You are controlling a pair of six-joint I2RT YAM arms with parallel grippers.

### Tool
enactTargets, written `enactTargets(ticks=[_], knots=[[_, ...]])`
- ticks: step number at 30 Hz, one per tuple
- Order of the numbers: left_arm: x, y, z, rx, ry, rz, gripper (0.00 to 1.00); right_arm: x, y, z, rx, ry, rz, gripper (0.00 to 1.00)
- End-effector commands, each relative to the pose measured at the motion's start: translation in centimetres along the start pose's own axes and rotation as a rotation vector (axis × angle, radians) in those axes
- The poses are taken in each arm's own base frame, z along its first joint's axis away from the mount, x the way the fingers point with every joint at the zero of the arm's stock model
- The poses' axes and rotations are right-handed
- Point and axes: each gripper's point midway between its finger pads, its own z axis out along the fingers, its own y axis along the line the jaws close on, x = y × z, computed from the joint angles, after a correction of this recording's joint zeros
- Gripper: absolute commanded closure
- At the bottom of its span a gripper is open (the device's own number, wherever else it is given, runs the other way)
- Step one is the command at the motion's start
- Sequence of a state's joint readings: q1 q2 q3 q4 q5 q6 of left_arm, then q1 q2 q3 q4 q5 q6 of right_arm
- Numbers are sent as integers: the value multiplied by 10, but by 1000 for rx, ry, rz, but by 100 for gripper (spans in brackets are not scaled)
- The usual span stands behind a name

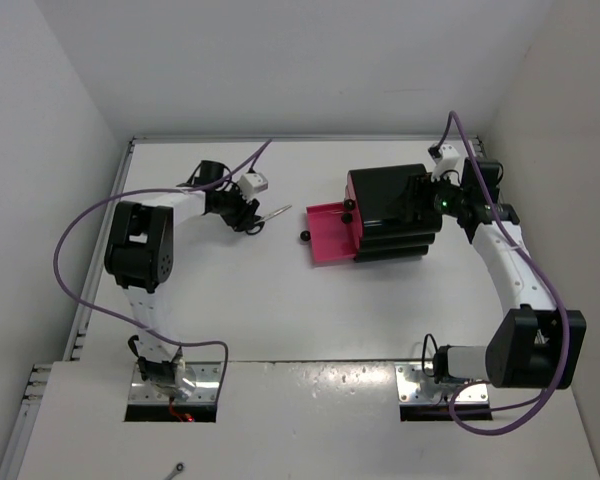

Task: Sort the tools into containers

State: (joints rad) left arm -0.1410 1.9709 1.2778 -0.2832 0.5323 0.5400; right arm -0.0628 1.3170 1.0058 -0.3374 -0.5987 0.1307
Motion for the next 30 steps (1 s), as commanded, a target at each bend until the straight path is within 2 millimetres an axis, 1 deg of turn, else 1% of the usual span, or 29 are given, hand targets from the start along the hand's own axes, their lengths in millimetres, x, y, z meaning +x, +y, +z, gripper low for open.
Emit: enactTargets(ticks=[1,3,4,6,7,10,11,13,14,15,21,22,23,25,26,27,30], knots=[[-24,24,-2,-37,-67,47,49,40,-4,4,14,149,85,25],[-19,21,0,-21,-46,31,49,40,-4,4,14,149,85,25],[-20,23,2,-22,-47,32,49,40,-4,4,14,149,85,25],[-16,20,2,-13,-35,22,49,40,-4,4,14,149,85,25],[-20,22,1,-17,-41,27,49,40,-4,4,14,149,85,25],[-15,21,3,-8,-28,17,49,40,-4,4,14,149,85,25],[-19,23,2,-12,-35,22,49,38,-5,5,14,149,85,25],[-11,19,5,3,-14,6,49,40,-4,5,14,156,90,25],[-16,20,4,5,-26,12,49,40,-4,5,14,156,90,25],[-11,18,7,17,-11,0,49,40,-4,5,14,156,90,25],[-9,16,6,21,-4,-5,49,40,-4,5,14,156,90,25],[-3,12,7,31,9,-15,49,40,-4,5,14,156,90,25],[-7,13,4,27,3,-11,49,40,-4,5,14,156,90,25],[-3,11,5,32,9,-15,49,38,-5,5,14,149,85,25],[-6,11,2,27,3,-11,49,42,-5,6,14,156,90,25],[-2,9,3,32,10,-16,49,42,-5,6,14,156,90,25],[-1,9,1,23,16,-15,49,39,-4,4,14,147,84,25]])
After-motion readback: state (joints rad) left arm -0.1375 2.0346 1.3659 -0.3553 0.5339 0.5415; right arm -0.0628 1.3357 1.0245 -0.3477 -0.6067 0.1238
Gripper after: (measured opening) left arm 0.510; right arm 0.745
